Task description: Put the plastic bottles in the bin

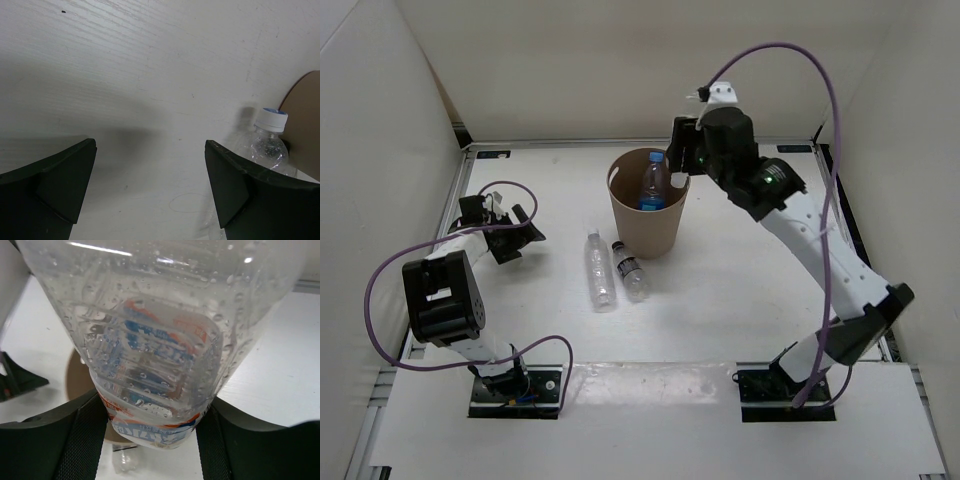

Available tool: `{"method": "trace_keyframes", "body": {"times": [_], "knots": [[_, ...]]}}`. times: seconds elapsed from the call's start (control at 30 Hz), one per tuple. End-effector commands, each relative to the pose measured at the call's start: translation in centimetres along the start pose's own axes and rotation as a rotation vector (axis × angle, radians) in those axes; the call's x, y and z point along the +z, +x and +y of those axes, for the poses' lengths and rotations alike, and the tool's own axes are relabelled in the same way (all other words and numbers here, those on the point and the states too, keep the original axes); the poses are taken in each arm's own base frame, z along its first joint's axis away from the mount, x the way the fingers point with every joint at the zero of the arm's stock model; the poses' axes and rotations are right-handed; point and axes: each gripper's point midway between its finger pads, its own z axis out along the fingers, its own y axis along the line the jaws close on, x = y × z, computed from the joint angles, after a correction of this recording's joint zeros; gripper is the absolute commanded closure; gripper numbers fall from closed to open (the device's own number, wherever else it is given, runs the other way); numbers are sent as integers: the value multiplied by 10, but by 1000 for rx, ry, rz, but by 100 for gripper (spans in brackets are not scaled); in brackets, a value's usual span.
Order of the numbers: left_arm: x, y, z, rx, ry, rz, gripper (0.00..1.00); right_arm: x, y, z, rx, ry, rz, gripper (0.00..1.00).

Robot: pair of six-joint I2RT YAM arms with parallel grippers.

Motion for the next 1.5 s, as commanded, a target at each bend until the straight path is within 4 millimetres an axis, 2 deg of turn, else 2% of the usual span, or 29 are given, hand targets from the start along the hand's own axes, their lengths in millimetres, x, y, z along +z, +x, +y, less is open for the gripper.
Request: {"method": "trace_keyframes", "body": {"times": [0.0, 0.07, 0.13, 0.17, 0.27, 0.33, 0.4, 0.57, 0.6, 0.7, 0.73, 0.83, 0.9, 0.93, 0.97, 1.0, 1.03, 1.07, 1.1, 1.13, 1.17, 1.2, 1.23, 1.27, 1.33, 1.37, 1.4, 1.43, 1.47], "knots": [[-3, -15, -6, 18, 17, -29, 0, 6, -19, 8, -54, -32, -56, 77], [-3, -15, -6, 19, 16, -29, 0, 20, -6, 14, -99, -39, -24, 68], [-3, -16, -6, 21, 17, -32, 0, 30, -4, 15, -122, -32, -8, 67], [-2, -13, -6, 20, 17, -24, 0, 37, 6, 17, -137, -27, 27, 64], [-2, -14, -6, 20, 19, -21, 0, 47, 16, 22, -163, -14, 50, 60], [-2, -14, -6, 15, 22, -22, 0, 52, 28, 22, -159, -8, 81, 44], [-3, -14, -8, 21, 30, -31, 0, 53, 35, 19, -161, 12, 97, 39], [-13, -18, -11, 40, 26, -73, 0, 44, 32, 4, -165, 102, 86, 25], [-18, -18, -13, 49, 30, -87, 0, 42, 32, -2, -164, 116, 93, 10], [-30, -19, -12, 59, 6, -120, 0, 35, 24, -12, -130, 101, 98, 10], [-33, -14, -4, 43, -46, -105, 0, 33, 19, -16, -114, 88, 97, 10], [-48, -18, -16, 11, -23, -120, 0, 17, 1, -22, -68, 76, 57, 10], [-63, -24, -35, 4, 29, -159, 0, 2, -11, -22, -36, 52, 26, 10], [-83, -30, -52, 21, 79, -208, 0, -7, -16, -20, -26, 26, 19, 10], [-90, -26, -60, 32, 90, -206, 0, -10, -14, -21, -25, 26, 25, 10], [-121, -41, -81, 94, 111, -307, 0, -27, -22, -21, -22, 24, -5, 10], [-134, -42, -90, 123, 111, -333, 0, -32, -23, -22, -23, 29, -11, 10], [-147, -39, -98, 175, 81, -351, 0, -41, -17, -25, -19, 36, -10, 10], [-153, -33, -109, 253, 85, -373, 0, -57, -23, -25, -9, 24, -41, 10], [-184, -26, -128, 320, 147, -466, 0, -63, -26, -26, -1, 18, -67, 10], [-183, -30, -131, 335, 183, -543, 0, -57, -5, -29, -12, 22, -34, 10], [-176, -19, -116, 163, 173, -574, 0, -79, -14, -35, 7, 13, -85, 10], [-158, -3, -94, 65, 145, -565, 0, -77, -5, -42, 13, 27, -75, 10], [-167, -11, -114, 40, 271, -617, 0, -84, -1, -43, 21, 16, -81, 10], [-159, -7, -116, 49, 272, -552, 0, -91, 3, -54, 43, 21, -81, 10], [-145, 1, -105, 29, 197, -472, 0, -97, 4, -57, 48, 15, -79, 10], [-150, 1, -118, 53, 190, -446, 0, -102, 6, -60, 55, 15, -76, 10], [-134, 2, -109, 52, 133, -384, 0, -107, 6, -62, 52, 16, -78, 10], [-128, 15, -108, 78, 90, -324, 0, -108, 10, -64, 51, 23, -68, 10]]}}
